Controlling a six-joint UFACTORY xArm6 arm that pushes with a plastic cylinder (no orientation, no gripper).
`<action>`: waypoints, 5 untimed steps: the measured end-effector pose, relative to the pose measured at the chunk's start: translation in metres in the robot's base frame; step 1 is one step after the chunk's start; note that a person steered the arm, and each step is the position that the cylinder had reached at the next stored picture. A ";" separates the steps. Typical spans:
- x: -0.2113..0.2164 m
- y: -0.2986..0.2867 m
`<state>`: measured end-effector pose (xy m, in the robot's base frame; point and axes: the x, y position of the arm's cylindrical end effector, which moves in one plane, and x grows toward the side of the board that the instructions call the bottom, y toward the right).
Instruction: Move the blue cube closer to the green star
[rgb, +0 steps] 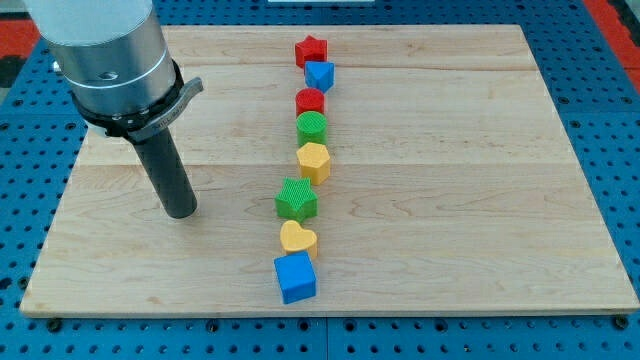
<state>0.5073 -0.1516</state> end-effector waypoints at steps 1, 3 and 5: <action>0.000 0.000; 0.110 0.019; 0.111 0.052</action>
<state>0.6184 -0.0993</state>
